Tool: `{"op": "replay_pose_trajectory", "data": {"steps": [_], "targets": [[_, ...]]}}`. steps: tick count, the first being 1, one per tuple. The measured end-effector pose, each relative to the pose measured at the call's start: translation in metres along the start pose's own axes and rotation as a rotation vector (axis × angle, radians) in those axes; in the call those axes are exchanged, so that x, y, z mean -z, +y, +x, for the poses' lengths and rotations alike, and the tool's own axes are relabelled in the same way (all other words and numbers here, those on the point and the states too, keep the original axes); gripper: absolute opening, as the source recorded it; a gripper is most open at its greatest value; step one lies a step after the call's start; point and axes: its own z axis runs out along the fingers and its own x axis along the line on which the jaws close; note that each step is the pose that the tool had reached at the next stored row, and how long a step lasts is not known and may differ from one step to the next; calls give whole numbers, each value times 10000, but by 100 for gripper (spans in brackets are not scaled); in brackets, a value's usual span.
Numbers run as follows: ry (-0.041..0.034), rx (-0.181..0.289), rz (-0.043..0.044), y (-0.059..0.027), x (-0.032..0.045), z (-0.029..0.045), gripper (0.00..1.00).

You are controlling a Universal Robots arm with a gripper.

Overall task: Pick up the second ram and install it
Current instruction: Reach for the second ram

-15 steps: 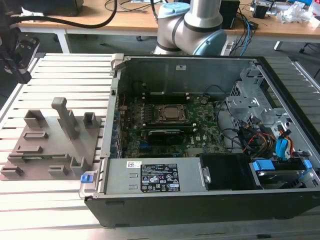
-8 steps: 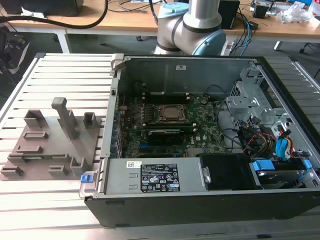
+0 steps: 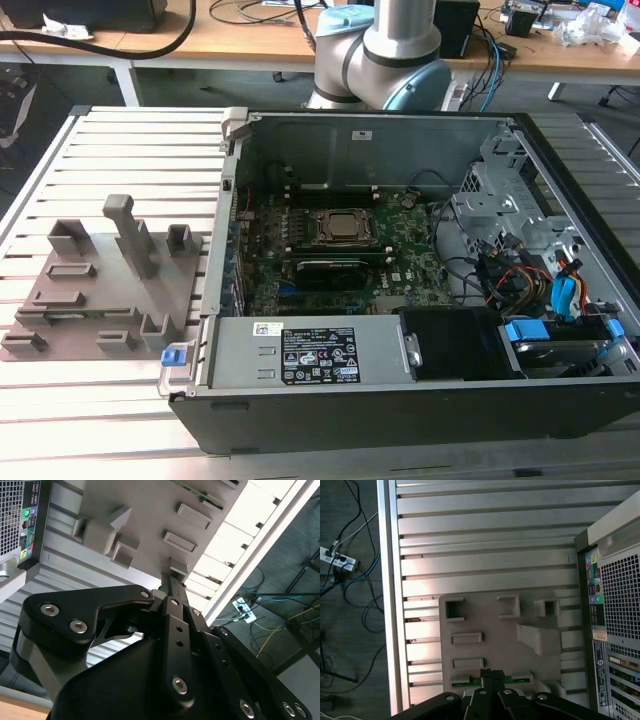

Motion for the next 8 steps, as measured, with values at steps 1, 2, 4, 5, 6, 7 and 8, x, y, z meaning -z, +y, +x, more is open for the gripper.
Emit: {"op": "replay_pose_trajectory", "data": {"steps": [1, 2, 4, 5, 6, 7, 8], "targets": [[0, -1, 0, 0, 0, 8, 11], [1, 0, 0, -1, 1, 9, 11], [1, 0, 0, -1, 1, 9, 11], [1, 0, 0, -1, 0, 10, 11], [1, -1, 0, -1, 1, 10, 11], [0, -1, 1, 0, 0, 9, 11], [0, 0, 12, 0, 0, -5, 11]]}}
